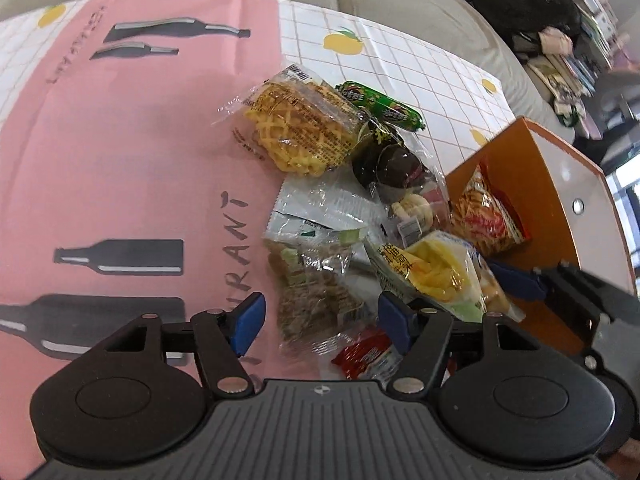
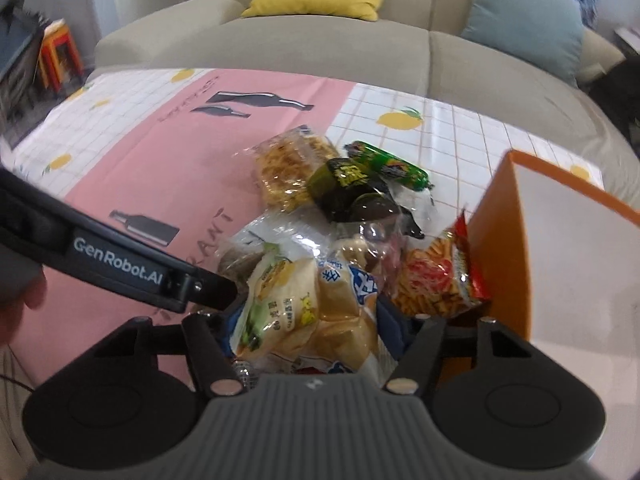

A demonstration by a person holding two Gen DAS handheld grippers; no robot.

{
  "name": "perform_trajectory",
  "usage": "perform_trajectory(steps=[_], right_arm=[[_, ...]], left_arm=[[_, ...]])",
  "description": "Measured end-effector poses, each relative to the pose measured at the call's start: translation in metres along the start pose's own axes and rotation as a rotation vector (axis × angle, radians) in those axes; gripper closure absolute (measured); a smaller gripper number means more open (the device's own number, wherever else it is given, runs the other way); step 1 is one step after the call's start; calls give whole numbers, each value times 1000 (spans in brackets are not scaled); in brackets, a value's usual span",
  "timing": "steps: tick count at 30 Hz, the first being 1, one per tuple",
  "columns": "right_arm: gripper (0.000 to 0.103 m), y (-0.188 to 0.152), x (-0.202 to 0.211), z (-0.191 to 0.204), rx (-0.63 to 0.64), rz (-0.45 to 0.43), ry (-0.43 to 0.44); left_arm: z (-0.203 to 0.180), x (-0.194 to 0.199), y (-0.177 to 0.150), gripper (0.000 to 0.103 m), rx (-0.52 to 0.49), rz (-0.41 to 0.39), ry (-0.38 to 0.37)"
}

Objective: Organize snacks
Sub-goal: 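Grasp the clear cracker packet with the left tool while the right tool grasps the yellow bread bag, then carry both packets into the orange box and open both tools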

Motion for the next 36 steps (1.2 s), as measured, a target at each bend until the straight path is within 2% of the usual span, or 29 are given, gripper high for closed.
perform_trajectory(steps=[3, 7, 8, 12, 14, 18, 26, 32, 36], right_arm=[[40, -1, 0, -5, -19, -8, 20], [39, -1, -1, -3, 0, -1, 8], [39, -2, -2, -3, 0, 1, 4], [39, -2, -3, -3, -5, 5, -2], [39, -2, -3, -3, -8, 4, -3], [39, -2, -4, -3, -6, 5, -1], [41, -1, -2, -1, 0, 1, -7], [50, 5, 9, -4, -37, -27, 14], [52, 11, 22, -5, -47, -55, 32]], left_arm=[[-1, -7, 2, 27, 52, 11, -12], [-4, -19, 3, 28, 73, 13, 29], [-4, -21, 3, 31, 75, 18, 38], [-4, -27, 1, 33, 73, 15, 56], [-5, -27, 2, 38, 62, 9, 52], [-6, -27, 0, 43, 64, -2, 46], [-8, -15, -2, 58, 72, -29, 57], [-5, 7, -4, 60, 81, -65, 66], [-2, 23, -6, 61, 88, -92, 81]])
Point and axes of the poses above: each gripper's, at about its wrist camera, not at the fingertips, and x roughly against the way its jaws point, z to its left, y to its top, the point moved 3 cm from there along -x, roughly the way its jaws point, and after that the axes turned 13 degrees about x, right-handed, at the moved point
